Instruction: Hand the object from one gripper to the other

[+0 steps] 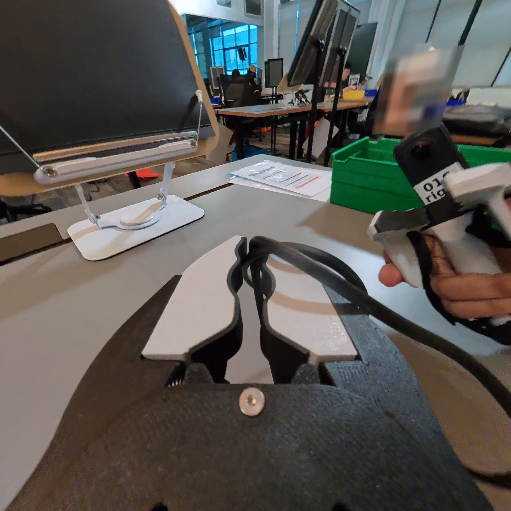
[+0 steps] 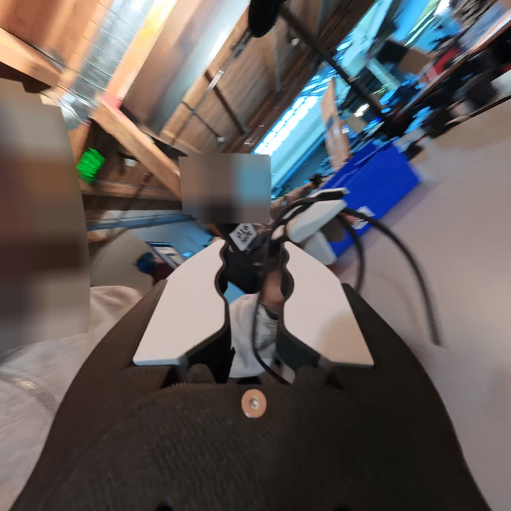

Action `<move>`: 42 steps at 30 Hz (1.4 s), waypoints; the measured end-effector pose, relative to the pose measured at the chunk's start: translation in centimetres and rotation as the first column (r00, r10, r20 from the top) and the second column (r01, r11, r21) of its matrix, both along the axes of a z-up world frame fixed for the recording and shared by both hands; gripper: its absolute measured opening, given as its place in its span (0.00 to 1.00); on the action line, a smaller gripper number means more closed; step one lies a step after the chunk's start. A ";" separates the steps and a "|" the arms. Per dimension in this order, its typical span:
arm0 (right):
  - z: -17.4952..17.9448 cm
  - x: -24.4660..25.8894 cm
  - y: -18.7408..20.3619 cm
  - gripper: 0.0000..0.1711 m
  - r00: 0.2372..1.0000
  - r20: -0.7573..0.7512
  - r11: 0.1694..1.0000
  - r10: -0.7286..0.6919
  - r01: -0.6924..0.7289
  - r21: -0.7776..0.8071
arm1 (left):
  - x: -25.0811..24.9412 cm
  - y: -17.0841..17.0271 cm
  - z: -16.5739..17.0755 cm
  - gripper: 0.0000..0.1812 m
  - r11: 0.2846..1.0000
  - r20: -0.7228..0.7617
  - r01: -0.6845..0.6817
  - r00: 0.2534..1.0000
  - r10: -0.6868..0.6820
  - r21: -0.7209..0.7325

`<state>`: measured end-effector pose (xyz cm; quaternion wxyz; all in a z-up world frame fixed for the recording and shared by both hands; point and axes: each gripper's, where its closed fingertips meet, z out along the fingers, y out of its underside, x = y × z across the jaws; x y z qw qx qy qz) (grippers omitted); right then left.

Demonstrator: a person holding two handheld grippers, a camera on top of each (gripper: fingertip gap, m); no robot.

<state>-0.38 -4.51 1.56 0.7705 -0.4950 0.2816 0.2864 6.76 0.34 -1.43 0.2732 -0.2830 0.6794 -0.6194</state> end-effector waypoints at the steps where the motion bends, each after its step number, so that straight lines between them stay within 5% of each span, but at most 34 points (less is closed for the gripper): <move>1: -0.2 0.4 -0.2 0.21 0.999 0.022 0.999 -0.034 0.034 -0.034 | 0.1 0.2 0.2 0.06 0.999 -0.020 0.003 1.000 -0.004 -0.038; 5: -1.3 2.4 -1.5 0.22 0.977 0.121 0.969 -0.177 0.195 -0.151 | 0.2 1.1 1.4 0.04 0.968 -0.094 0.050 0.993 -0.075 -0.247; 11: -2.2 3.4 -2.1 0.24 0.948 0.201 0.928 -0.245 0.290 -0.234 | -1.3 0.8 3.4 0.04 0.821 -0.132 0.225 0.931 -0.339 -0.524; 20: -3.9 1.5 0.6 0.17 0.866 0.477 0.833 -0.151 0.371 -0.410 | -2.2 -1.0 2.5 0.02 0.809 -0.180 0.282 0.887 -0.424 -0.516; 29: -4.8 1.5 1.5 0.16 0.809 0.566 0.751 -0.159 0.471 -0.463 | -4.0 -3.6 1.9 0.02 0.796 -0.194 0.351 0.848 -0.494 -0.493; 42: -3.8 -0.2 1.9 0.06 0.908 0.411 0.885 -0.080 0.254 -0.390 | -6.6 -5.0 2.3 0.02 0.679 -0.177 0.493 0.723 -0.667 -0.544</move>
